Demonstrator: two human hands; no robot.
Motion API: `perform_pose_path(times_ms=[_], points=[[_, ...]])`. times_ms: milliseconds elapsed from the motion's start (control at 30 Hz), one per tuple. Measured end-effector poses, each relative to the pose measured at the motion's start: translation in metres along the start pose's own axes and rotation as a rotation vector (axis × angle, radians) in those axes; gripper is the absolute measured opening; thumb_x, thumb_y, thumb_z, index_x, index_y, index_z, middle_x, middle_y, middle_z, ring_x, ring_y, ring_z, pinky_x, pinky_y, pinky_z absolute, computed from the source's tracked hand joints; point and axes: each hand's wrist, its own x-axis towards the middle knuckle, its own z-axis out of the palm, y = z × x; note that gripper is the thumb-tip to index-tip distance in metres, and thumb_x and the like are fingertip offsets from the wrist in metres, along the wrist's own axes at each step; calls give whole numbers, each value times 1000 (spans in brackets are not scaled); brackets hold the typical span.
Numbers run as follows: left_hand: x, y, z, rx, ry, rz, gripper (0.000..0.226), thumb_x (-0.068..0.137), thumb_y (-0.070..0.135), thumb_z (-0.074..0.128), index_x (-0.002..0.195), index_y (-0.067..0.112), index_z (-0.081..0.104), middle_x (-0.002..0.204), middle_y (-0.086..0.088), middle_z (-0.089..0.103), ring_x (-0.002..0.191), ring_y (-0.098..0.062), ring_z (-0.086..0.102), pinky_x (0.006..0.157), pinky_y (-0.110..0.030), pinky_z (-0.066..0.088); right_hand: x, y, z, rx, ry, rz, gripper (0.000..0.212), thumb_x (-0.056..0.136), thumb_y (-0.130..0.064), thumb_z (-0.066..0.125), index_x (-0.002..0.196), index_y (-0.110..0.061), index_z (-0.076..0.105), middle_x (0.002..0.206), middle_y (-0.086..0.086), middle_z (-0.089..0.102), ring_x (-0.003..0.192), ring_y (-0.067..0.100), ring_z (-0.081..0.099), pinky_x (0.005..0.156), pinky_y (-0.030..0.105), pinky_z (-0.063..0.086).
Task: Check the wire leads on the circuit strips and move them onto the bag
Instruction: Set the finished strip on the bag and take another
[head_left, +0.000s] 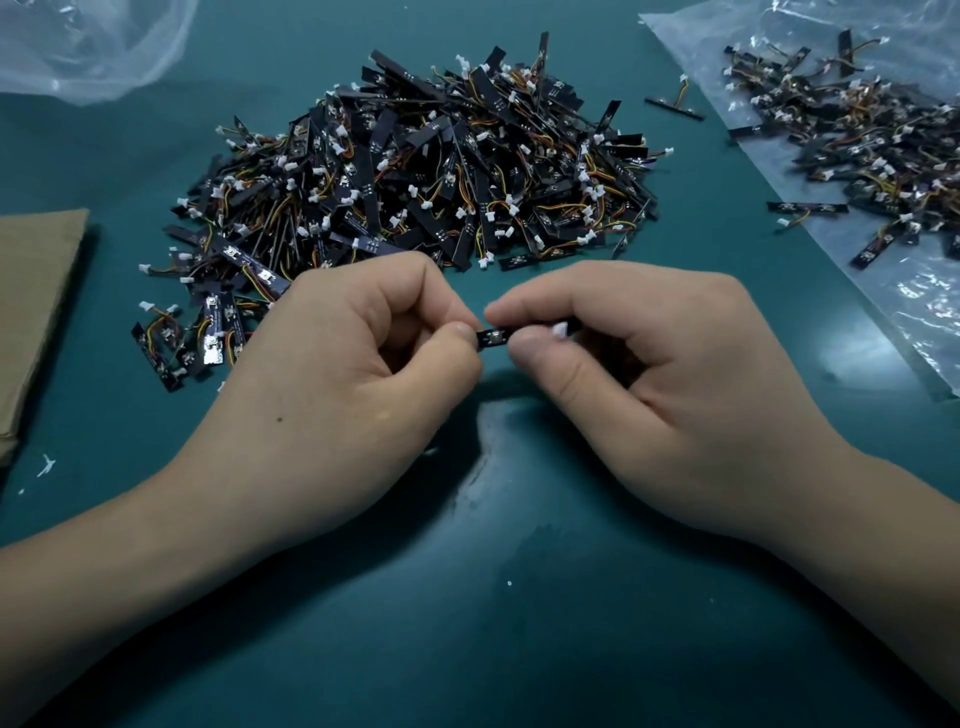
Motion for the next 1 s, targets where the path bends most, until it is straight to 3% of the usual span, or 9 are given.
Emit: perform_pose_path(times_ms=[100, 167, 233, 400, 600, 900, 1000], points=[[0, 1, 0, -2, 1, 2, 12, 85, 28, 57, 75, 24, 61, 51, 2, 62, 39, -8, 56, 41, -14, 39, 0, 0, 0, 40, 12, 59, 14, 100, -20, 65, 106, -18, 77, 81, -24, 64, 73, -5, 59, 71, 7, 40], [0, 1, 0, -17, 0, 1, 12, 85, 28, 57, 74, 24, 62, 51, 2, 62, 39, -8, 55, 41, -15, 39, 1, 0, -1, 109, 0, 139, 10, 99, -26, 66, 98, -25, 76, 67, -19, 61, 61, 4, 57, 61, 10, 38], [0, 1, 0, -39, 0, -4, 13, 85, 28, 57, 74, 24, 62, 51, 2, 61, 39, -7, 53, 41, -15, 39, 2, 0, -3, 173, -16, 199, 12, 98, -33, 66, 90, -27, 72, 70, -7, 66, 59, 13, 58, 57, 17, 42], [1, -1, 0, -57, -15, 0, 12, 86, 27, 56, 75, 25, 62, 50, 2, 61, 39, -7, 52, 42, -13, 38, 5, 0, -6, 242, -65, 229, 18, 96, -34, 67, 80, -25, 68, 69, 1, 66, 57, 15, 55, 54, 24, 44], [-2, 1, -2, -116, -126, 80, 12, 89, 32, 60, 82, 22, 61, 57, 5, 63, 44, -5, 53, 45, -12, 39, 5, 0, -7, 285, -77, 231, 18, 95, -30, 68, 78, -25, 66, 69, -1, 66, 55, 11, 53, 54, 19, 41], [-2, 1, -2, -9, -86, 99, 15, 89, 34, 61, 79, 24, 58, 58, 0, 63, 45, -13, 56, 44, -21, 42, 6, -3, -8, 284, -103, 230, 21, 94, -33, 67, 77, -23, 64, 66, 3, 63, 55, 16, 52, 52, 25, 42], [-3, 3, -2, 49, -74, 111, 17, 88, 35, 60, 76, 23, 56, 56, 1, 62, 43, -10, 53, 44, -16, 39, 4, -4, -7, 272, -108, 217, 21, 95, -34, 67, 77, -23, 64, 66, 2, 64, 56, 15, 53, 53, 23, 41]])
